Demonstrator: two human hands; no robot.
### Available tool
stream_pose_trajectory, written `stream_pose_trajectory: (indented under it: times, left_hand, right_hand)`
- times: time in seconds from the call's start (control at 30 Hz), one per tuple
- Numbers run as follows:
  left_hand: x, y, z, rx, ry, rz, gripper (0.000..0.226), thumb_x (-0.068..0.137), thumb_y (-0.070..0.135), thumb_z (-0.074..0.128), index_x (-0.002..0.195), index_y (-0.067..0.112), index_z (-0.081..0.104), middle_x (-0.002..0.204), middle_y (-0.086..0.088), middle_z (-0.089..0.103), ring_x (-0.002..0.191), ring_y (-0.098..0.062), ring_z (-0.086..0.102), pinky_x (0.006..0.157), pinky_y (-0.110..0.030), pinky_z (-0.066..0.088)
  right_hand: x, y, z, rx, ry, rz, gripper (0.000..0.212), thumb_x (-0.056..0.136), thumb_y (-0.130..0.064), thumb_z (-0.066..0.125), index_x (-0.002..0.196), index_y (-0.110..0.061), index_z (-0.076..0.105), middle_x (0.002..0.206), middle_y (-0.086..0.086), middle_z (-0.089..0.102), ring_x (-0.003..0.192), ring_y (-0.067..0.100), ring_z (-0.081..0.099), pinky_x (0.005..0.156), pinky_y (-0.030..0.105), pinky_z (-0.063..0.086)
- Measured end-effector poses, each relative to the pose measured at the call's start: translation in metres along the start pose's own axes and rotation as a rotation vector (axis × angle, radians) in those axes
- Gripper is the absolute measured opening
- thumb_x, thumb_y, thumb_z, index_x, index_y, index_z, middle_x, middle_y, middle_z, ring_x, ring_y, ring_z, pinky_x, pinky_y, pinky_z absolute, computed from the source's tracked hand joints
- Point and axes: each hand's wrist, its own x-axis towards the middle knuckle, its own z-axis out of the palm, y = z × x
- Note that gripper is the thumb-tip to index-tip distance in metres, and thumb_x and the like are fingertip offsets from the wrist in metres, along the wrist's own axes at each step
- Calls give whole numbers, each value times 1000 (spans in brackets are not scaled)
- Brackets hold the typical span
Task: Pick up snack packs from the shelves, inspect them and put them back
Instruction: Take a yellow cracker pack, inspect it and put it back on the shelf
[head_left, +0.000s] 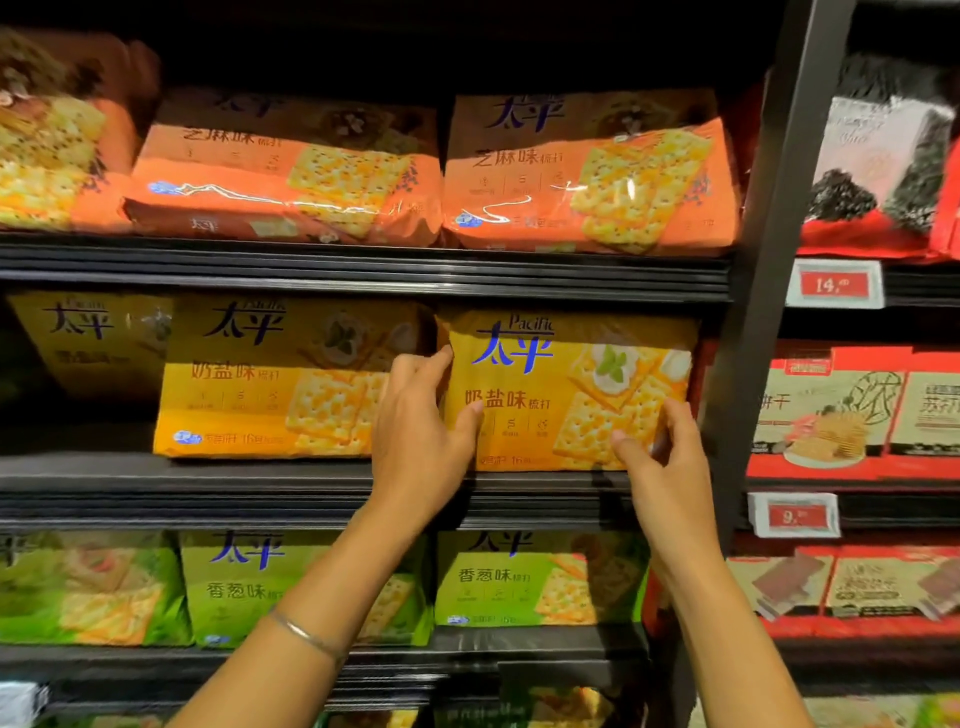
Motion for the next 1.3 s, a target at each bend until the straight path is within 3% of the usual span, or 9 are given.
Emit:
stream_pose_trajectory:
  times: [0.2, 0.37, 0.47, 0.6, 0.67, 0.77, 0.93, 1.13, 1.3]
  left_hand:
    - [-12, -1, 0, -145, 7, 108, 72, 94, 20, 75, 158, 24, 43, 157, -6, 41, 146, -10, 36, 113, -6, 22]
    - [-20, -1, -6, -232, -13, 60, 75, 95, 27, 76, 159, 36, 37, 155, 1, 45, 145, -9, 39, 117, -38, 39]
    - [-25, 1, -12, -297, -8, 63, 77, 93, 40, 74, 160, 36, 37, 141, 20, 51, 132, 3, 49, 108, -40, 49]
    - [-32, 6, -14, -366, -4, 40, 79, 91, 37, 74, 161, 33, 36, 140, 15, 51, 132, 1, 50, 110, -45, 49]
    - [-34, 7, -17, -401, 45, 45, 76, 94, 19, 77, 159, 26, 40, 147, 14, 51, 138, -3, 49, 113, -48, 47]
    - [-39, 5, -28, -473, 128, 29, 72, 93, 5, 76, 156, 22, 45, 153, 7, 53, 141, -11, 51, 114, -50, 47]
    - [-54, -6, -62, -590, 157, 38, 73, 89, 11, 73, 152, 36, 46, 149, -1, 59, 134, -21, 60, 107, -51, 54]
    - [-86, -27, -102, -729, 123, -41, 77, 91, 9, 72, 156, 36, 42, 147, 2, 61, 128, -27, 65, 94, -42, 60]
    - [-144, -52, -132, -718, 113, -221, 81, 86, 25, 83, 155, 39, 43, 155, -8, 53, 127, -30, 65, 89, -42, 62]
  right_hand:
    - [5, 4, -1, 34, -92, -40, 65, 99, -22, 68, 157, -28, 39, 168, -12, 27, 152, 7, 25, 112, 25, 25]
    - [7, 0, 1, 49, -121, -45, 57, 98, -26, 70, 151, -31, 49, 169, -13, 22, 157, 11, 18, 127, 41, 21]
    - [7, -4, 1, 89, -143, -47, 52, 98, -31, 70, 147, -30, 54, 167, -11, 29, 155, 15, 24, 127, 50, 24]
    - [2, -12, 5, 66, -203, -80, 57, 91, -46, 69, 145, -32, 56, 160, -4, 44, 150, 20, 36, 123, 53, 32]
    - [1, -12, 6, 62, -206, -109, 46, 98, -36, 70, 142, -33, 57, 156, -4, 48, 144, 13, 44, 120, 48, 37]
    - [-4, -10, 2, 146, -180, -128, 36, 99, -30, 68, 133, -35, 61, 142, -12, 58, 124, -12, 53, 105, 23, 45]
    - [-7, -3, -4, 207, -94, -84, 43, 94, -34, 73, 135, -33, 59, 133, -15, 61, 126, 3, 56, 95, 22, 47]
    - [-35, 9, -11, 547, -480, 85, 49, 86, -46, 75, 130, -25, 70, 126, -1, 75, 115, 18, 72, 82, 25, 60]
    - [-70, 42, -6, 662, -700, 260, 75, 76, -72, 76, 134, -24, 70, 125, 5, 75, 113, 21, 74, 85, 35, 63]
